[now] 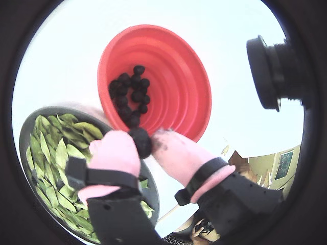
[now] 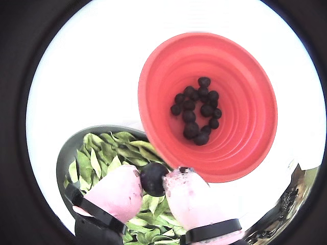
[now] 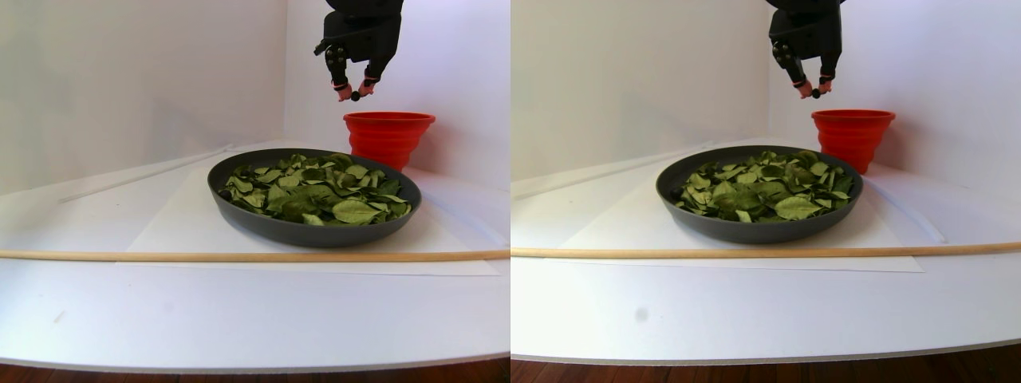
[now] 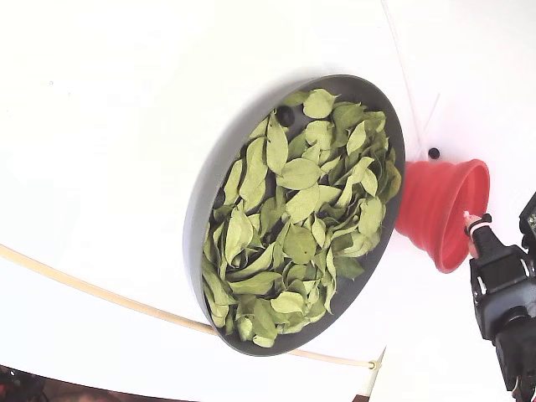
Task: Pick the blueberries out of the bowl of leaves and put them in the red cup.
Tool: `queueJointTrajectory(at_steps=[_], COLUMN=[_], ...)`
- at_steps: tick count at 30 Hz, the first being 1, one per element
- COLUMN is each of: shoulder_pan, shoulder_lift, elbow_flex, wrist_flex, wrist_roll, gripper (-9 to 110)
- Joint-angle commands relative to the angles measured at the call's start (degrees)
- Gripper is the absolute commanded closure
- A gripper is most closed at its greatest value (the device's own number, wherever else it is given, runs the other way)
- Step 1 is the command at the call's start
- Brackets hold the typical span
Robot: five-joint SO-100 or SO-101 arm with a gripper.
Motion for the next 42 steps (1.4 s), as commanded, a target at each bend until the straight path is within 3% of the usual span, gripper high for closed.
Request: queueJointTrajectory(at_steps=[1, 28, 35, 42], shoulder_pan=[2.64, 6.59, 6.94, 5.89], shoulder_lift=[3.96, -6.77, -7.65, -5.45], elbow_flex=[-5.36, -13.89, -14.85, -13.36], wrist_flex=[-0.09, -1.49, -1.85, -1.85], wrist_roll=[0.18, -0.18, -0.09, -0.09], gripper=[93, 93, 84, 85])
